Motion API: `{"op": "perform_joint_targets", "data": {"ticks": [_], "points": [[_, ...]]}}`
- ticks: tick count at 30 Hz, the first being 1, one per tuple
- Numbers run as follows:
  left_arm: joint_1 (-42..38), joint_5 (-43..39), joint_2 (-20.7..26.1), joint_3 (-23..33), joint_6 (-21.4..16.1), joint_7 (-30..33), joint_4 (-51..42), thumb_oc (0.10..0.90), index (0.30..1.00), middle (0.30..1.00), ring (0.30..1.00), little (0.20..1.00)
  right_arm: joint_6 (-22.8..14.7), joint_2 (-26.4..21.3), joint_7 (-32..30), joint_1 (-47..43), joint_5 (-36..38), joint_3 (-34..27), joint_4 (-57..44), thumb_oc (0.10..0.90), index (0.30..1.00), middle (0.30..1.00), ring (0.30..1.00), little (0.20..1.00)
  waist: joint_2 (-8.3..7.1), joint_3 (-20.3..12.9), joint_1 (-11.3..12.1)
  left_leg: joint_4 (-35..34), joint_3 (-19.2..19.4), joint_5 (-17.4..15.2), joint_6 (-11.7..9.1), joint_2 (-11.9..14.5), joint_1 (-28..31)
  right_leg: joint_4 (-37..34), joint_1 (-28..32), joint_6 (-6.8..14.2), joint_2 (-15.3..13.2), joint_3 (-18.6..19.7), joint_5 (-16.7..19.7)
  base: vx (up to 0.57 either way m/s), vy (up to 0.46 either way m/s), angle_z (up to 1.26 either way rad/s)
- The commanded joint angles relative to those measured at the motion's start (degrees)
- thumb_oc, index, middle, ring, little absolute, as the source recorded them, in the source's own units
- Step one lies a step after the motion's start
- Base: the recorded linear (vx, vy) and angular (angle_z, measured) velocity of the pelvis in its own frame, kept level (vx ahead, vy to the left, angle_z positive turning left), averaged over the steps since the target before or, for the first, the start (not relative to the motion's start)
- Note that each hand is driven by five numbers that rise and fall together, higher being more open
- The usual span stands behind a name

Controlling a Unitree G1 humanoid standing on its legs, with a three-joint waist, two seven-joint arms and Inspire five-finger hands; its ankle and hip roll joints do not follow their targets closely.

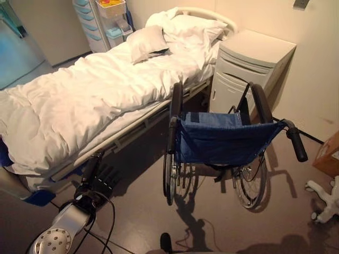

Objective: Push the wheelchair next to the bed

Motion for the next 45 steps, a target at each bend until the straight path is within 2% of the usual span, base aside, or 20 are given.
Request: {"op": "perform_joint_targets", "data": {"ticks": [1,4,6,7,10,15,16,19,20,21,22,23,26,27,28,29,32,36,41,45], "points": [[-2.47,0.57,1.31,3.4,-2.86,-1.7,-1.69,0.8,0.9,0.9,0.9,0.9,-5.67,0.15,-4.89,-3.74,-1.0,-4.45,1.6,0.8,0.9,0.9,0.9,0.9,-0.89,-1.78,-0.03,0.6,1.84,-6.88,-5.34,5.09,7.66,-0.55,-6.89,1.96,-0.84,0.91,8.81,0.0,0.0,0.0],[-1.76,2.26,-0.12,0.84,-1.06,-2.16,1.21,0.8,0.9,0.9,0.9,0.9,-2.93,3.37,-3.92,-2.89,-0.5,-0.46,9.43,0.8,0.9,0.9,0.9,0.9,-0.81,-1.71,0.17,0.6,1.83,-6.77,-5.16,4.98,7.57,-0.58,-6.97,1.94,-0.9,0.93,8.99,0.0,0.0,0.0],[-1.62,2.61,-0.51,0.07,-0.69,-2.18,1.97,0.8,0.9,0.9,0.9,0.9,-2.71,3.97,-3.27,-2.77,-0.33,0.82,11.68,0.8,0.9,0.9,0.9,0.9,-0.87,-1.74,0.24,0.6,1.82,-6.76,-5.08,4.95,7.56,-0.6,-6.96,1.95,-0.95,0.87,9.03,0.0,0.0,0.0],[-1.18,3.33,-1.1,-1.11,0.29,-1.8,3.05,0.8,0.9,0.9,0.9,0.9,-0.91,5.02,-3.3,-2.55,0.88,2.97,14.91,0.8,0.9,0.9,0.9,0.9,-0.9,-1.71,0.42,0.6,1.81,-6.67,-4.97,4.94,7.53,-0.6,-6.95,1.91,-0.99,0.82,9.09,0.0,0.0,0.0],[-0.65,8.36,-2.88,-5.22,1.39,-5.62,9.75,0.8,0.9,0.9,0.9,0.9,-2.69,9.85,-0.8,-3.42,2.72,9.63,27.34,0.8,0.9,0.9,0.9,0.9,-0.94,-1.76,0.93,0.6,1.68,-6.51,-4.74,4.8,7.35,-0.6,-6.99,1.79,-1.13,0.51,9.32,0.0,-0.003,-0.01],[-2.53,17.75,-5.09,-12.07,2.83,-10.64,22.03,0.8,0.9,0.9,0.9,0.9,-0.56,13.03,3.08,-6.7,5.31,18.3,43.05,0.8,0.9,0.9,0.9,0.9,-0.98,-1.77,1.86,0.6,1.28,-6.57,-4.71,4.69,7.2,-0.6,-6.94,1.72,-1.41,-0.25,9.6,0.0,-0.008,0.03],[-3.39,20.94,-6.2,-14.66,1.42,-12.99,28.84,0.8,0.9,0.9,0.9,0.9,-0.72,13.68,5.66,-8.42,5.9,20.95,49.9,0.8,0.9,0.9,0.9,0.9,-0.97,-1.84,2.24,0.6,1.2,-6.55,-4.74,4.73,7.12,-0.6,-6.94,1.69,-1.52,-0.63,9.68,0.0,0.0,0.0],[-4.73,25.5,-7.94,-17.21,-1.48,-16.55,37.73,0.8,0.9,0.9,0.9,0.9,1.21,14.29,10.32,-10.99,4.87,23.43,58.29,0.8,0.9,0.9,0.9,0.9,-0.82,-1.92,2.73,0.6,1.04,-6.5,-4.78,4.76,7.02,-0.6,-6.98,1.71,-1.65,-0.96,9.82,0.0,0.0,0.0],[-5.67,27.84,-9.21,-18.33,-5.75,-18.58,43.82,0.8,0.9,0.9,0.9,0.9,1.52,14.89,13.01,-12.87,3.8,25.17,64.16,0.8,0.9,0.9,0.9,0.9,-0.7,-1.98,3.09,0.6,0.96,-6.46,-4.84,4.85,6.91,-0.6,-6.99,1.75,-1.71,-1.2,9.86,0.0,0.0,0.0],[-6.37,28.49,-10.02,-18.78,-8.04,-19.64,47.52,0.8,0.9,0.9,0.9,0.9,2.56,15.41,15.63,-13.91,2.46,26.0,68.0,0.8,0.9,0.9,0.9,0.9,-0.63,-2.05,3.33,0.6,0.91,-6.45,-4.88,4.93,6.85,-0.6,-6.98,1.7,-1.73,-1.38,9.84,0.0,0.0,0.0],[-6.45,28.55,-10.04,-18.78,-8.12,-19.74,47.65,0.8,0.9,0.9,0.9,0.9,2.5,15.38,15.71,-13.99,2.44,25.98,68.12,0.8,0.9,0.9,0.9,0.9,-0.62,-2.02,3.32,0.6,0.9,-6.45,-4.88,4.93,6.85,-0.6,-6.98,1.7,-1.73,-1.39,9.84,0.0,0.0,0.0],[-7.66,29.02,-11.46,-19.05,-11.82,-20.85,53.17,0.8,0.9,0.9,0.9,0.9,2.91,16.03,22.13,-15.28,-0.46,27.7,75.05,0.8,0.9,0.9,0.9,0.9,-0.48,-2.13,3.75,0.6,0.62,-6.47,-4.88,4.97,6.69,-0.6,-6.96,1.62,-1.77,-1.64,9.81,0.0,0.0,0.0],[-9.57,32.37,-13.16,-19.14,-17.21,-21.73,60.99,0.8,0.9,0.9,0.9,0.9,3.25,17.34,26.92,-17.27,-3.36,30.76,81.36,0.8,0.9,0.9,0.9,0.9,-0.29,-2.23,4.22,0.6,0.18,-6.42,-4.86,4.98,6.4,-0.6,-7.02,1.54,-1.83,-1.88,9.83,0.0,0.0,0.0],[-10.78,34.39,-14.17,-18.82,-19.01,-21.87,66.54,0.8,0.9,0.9,0.9,0.9,3.28,18.18,30.62,-17.89,-5.75,32.86,84.3,0.8,0.9,0.9,0.9,0.9,-0.23,-2.34,4.45,0.6,-0.04,-6.48,-4.84,4.89,6.26,-0.6,-6.97,1.49,-1.88,-2.02,9.7,0.0,0.0,0.0],[-10.84,34.42,-14.18,-18.79,-19.06,-21.93,66.64,0.8,0.9,0.9,0.9,0.9,3.25,18.17,30.67,-17.95,-5.77,32.86,84.36,0.8,0.9,0.9,0.9,0.9,-0.23,-2.31,4.42,0.6,-0.06,-6.48,-4.84,4.89,6.26,-0.6,-6.96,1.49,-1.88,-2.04,9.69,-0.01,0.016,0.03],[-12.04,38.61,-14.49,-19.07,-20.6,-21.74,71.64,0.8,0.9,0.9,0.9,0.9,4.07,18.81,34.39,-18.47,-8.6,35.27,86.25,0.8,0.9,0.9,0.9,0.9,-0.18,-2.45,4.5,0.6,-0.23,-6.61,-4.8,4.89,6.2,-0.6,-6.88,1.34,-1.95,-2.27,9.48,-0.01,0.009,0.05],[-12.78,43.4,-14.63,-19.87,-21.12,-20.82,77.18,0.8,0.9,0.9,0.9,0.9,2.41,19.4,37.84,-18.72,-12.71,38.2,87.8,0.8,0.9,0.9,0.9,0.9,-0.07,-2.72,4.47,0.6,-0.52,-6.73,-4.72,4.74,6.11,-0.6,-6.77,1.23,-1.96,-2.34,9.27,0.0,0.014,0.11],[-12.43,42.83,-14.91,-18.73,-20.58,-19.61,81.61,0.8,0.9,0.9,0.9,0.9,2.96,19.62,40.53,-18.45,-15.92,40.33,87.51,0.8,0.9,0.9,0.9,0.9,-0.01,-2.81,4.34,0.6,-0.75,-6.85,-4.61,4.52,6.1,-0.6,-6.64,1.16,-2.01,-2.16,9.18,0.0,0.0,0.0],[-12.26,46.71,-15.17,-19.73,-21.9,-22.37,85.58,0.8,0.9,0.9,0.9,0.9,6.54,19.78,44.86,-18.96,-12.16,38.27,92.99,0.8,0.9,0.9,0.9,0.9,0.01,-3.04,4.41,0.6,-0.69,-7.03,-4.4,4.41,6.22,-0.6,-6.57,0.92,-1.76,-1.8,9.09,0.0,0.0,0.0],[-12.3,48.35,-15.4,-20.75,-20.98,-22.26,86.15,0.8,0.9,0.9,0.9,0.9,7.95,19.97,46.2,-19.37,-10.92,37.61,94.55,0.8,0.9,0.9,0.9,0.9,0.08,-2.93,4.71,0.6,-0.78,-7.24,-4.37,4.34,6.41,-0.6,-6.35,0.87,-1.74,-1.97,8.98,0.0,0.0,0.0]]}}
